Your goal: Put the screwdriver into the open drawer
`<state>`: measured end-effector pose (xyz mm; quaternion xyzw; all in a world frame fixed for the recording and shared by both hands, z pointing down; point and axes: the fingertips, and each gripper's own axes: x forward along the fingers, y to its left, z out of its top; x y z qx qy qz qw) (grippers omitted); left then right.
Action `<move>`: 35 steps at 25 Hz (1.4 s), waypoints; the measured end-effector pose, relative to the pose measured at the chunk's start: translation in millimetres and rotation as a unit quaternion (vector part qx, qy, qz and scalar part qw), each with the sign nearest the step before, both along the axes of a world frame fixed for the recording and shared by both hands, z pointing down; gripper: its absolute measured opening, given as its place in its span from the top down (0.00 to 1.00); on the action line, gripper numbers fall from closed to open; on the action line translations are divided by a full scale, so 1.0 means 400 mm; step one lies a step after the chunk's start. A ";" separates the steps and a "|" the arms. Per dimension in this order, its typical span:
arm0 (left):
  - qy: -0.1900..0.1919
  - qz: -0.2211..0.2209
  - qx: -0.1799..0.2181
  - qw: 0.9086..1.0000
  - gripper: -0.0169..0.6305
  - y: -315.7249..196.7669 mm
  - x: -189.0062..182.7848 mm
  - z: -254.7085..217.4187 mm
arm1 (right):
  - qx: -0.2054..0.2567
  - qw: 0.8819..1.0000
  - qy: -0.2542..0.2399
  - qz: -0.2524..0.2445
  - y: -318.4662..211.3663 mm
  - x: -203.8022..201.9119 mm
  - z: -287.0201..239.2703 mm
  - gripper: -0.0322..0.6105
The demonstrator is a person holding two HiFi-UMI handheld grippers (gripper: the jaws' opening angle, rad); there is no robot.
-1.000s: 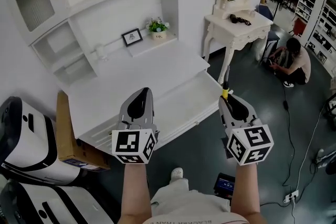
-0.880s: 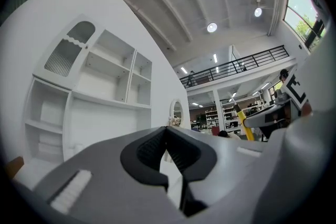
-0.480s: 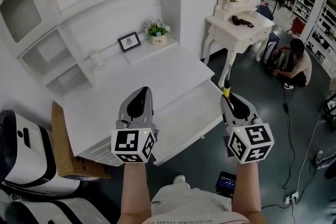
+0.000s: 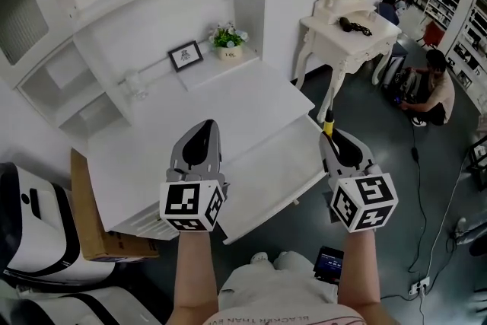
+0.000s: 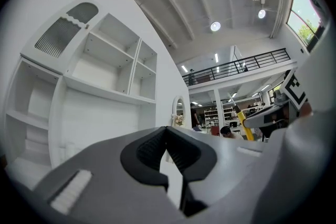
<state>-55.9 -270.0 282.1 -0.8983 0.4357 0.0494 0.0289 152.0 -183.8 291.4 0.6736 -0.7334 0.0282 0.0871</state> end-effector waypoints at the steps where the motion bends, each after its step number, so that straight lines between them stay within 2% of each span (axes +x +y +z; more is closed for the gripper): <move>1: 0.000 -0.001 -0.003 1.000 0.96 -0.007 0.002 0.008 | -0.004 1.000 0.000 -0.001 -0.005 0.001 0.008 0.83; 11: -0.010 -0.019 -0.028 0.999 0.96 -0.085 0.032 0.061 | -0.048 0.999 -0.008 -0.016 -0.105 0.051 0.096 0.83; 18: -0.019 -0.032 -0.052 0.998 0.96 -0.148 0.061 0.121 | -0.103 0.994 -0.016 -0.038 -0.193 0.072 0.199 0.83; 35: -0.046 -0.052 -0.119 0.990 0.96 -0.231 0.105 0.270 | -0.251 0.964 -0.067 -0.060 -0.274 0.110 0.478 0.83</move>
